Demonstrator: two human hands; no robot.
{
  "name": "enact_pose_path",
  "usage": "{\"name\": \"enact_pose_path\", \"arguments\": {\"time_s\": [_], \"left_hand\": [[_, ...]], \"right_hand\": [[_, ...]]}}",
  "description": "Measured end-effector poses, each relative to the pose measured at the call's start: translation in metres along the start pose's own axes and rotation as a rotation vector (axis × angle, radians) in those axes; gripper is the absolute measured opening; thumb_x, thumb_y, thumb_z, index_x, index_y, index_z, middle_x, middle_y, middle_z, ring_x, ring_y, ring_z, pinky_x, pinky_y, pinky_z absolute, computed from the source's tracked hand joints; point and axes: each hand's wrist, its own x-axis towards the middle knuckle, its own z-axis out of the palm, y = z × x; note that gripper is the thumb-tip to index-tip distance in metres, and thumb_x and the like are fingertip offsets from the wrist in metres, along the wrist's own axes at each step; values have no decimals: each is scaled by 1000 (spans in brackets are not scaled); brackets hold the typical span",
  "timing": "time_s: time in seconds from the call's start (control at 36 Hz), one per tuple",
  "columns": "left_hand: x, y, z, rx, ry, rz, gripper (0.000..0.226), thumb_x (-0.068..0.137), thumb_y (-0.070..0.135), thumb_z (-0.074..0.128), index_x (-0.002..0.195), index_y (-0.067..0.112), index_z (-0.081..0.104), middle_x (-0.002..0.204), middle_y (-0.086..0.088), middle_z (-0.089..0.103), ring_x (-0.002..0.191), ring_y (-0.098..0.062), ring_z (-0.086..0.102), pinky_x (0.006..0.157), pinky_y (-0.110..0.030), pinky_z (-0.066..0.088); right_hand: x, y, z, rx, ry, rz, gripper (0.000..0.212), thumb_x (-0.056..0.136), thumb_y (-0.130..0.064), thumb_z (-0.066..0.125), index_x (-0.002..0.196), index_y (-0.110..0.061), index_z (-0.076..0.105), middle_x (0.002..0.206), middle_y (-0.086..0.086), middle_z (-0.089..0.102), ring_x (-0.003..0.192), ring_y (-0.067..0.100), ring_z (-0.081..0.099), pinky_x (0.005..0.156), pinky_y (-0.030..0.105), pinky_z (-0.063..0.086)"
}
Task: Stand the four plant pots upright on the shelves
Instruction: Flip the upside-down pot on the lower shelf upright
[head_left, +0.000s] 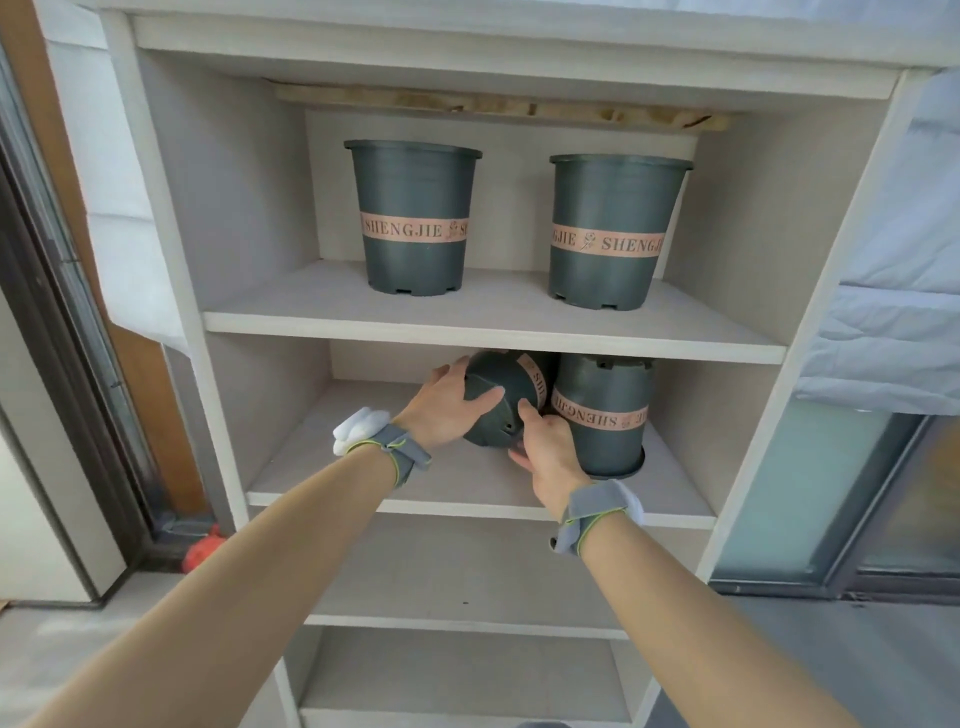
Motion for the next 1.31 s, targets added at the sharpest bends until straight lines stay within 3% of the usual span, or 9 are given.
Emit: {"name": "enact_pose_path", "arguments": {"time_s": [0.14,0.31,0.56,0.75,0.89,1.03,1.08,1.17,1.31], "left_hand": [[15,-12,4,-40,-8,-56,72,92,63,49,145,16,37,139,-14,54,129,-33,50,107,-41,44],[17,-21,3,-137,41,-92,71,89,65,49,139,15,45,132,-12,59,124,-32,55,103,-41,47],[-1,-23,-18,-265,112,-197,61,90,66,49,118,11,52,113,-11,65,110,-30,59,89,-36,45],[-29,-22,-35,-375,83,-309,88,62,95,44,98,15,51,103,-11,65,105,-33,65,91,-47,56],[-65,-2,-48,-410,-38,-412,114,55,102,38,125,15,57,103,-6,75,90,-22,74,74,-34,59],[-99,12,-56,-396,-133,-448,112,52,102,44,128,21,58,106,-2,77,88,-21,76,68,-30,60],[-110,13,-59,-402,-182,-471,117,47,102,49,131,21,57,112,-4,75,92,-24,75,73,-35,62],[-121,14,-63,-450,-267,-511,107,54,96,54,133,25,54,122,-7,68,100,-30,69,95,-44,55],[-150,10,-73,-468,-332,-483,103,52,92,63,135,32,52,130,-9,64,110,-36,66,99,-48,53]], "right_hand": [[15,5,7,89,-5,51,41,99,-36,59,129,-8,56,126,13,67,114,30,66,95,42,57],[21,6,13,123,-16,68,44,96,-39,63,128,-9,58,122,11,70,110,28,68,97,43,56],[-10,-3,19,105,-27,20,48,93,-45,65,127,-12,58,116,7,70,93,16,68,71,29,56],[-38,-5,17,85,-92,32,69,72,-54,79,127,-19,58,119,5,72,107,25,69,95,46,57],[-70,-9,12,16,-151,35,88,69,-52,85,139,-19,44,128,6,64,113,26,65,101,49,52],[-111,-18,3,-44,-233,27,70,79,-43,82,132,-24,41,113,1,65,97,19,66,73,33,55],[-125,-18,-1,-63,-258,11,62,81,-42,81,126,-26,40,107,-3,64,93,16,66,69,31,55],[-134,-16,-2,-97,-264,-1,71,80,-50,79,136,-25,42,116,-2,66,100,17,67,84,37,57],[-159,-9,-11,-39,-202,29,58,86,-49,73,132,-24,48,124,6,65,100,20,64,79,34,54]]}}
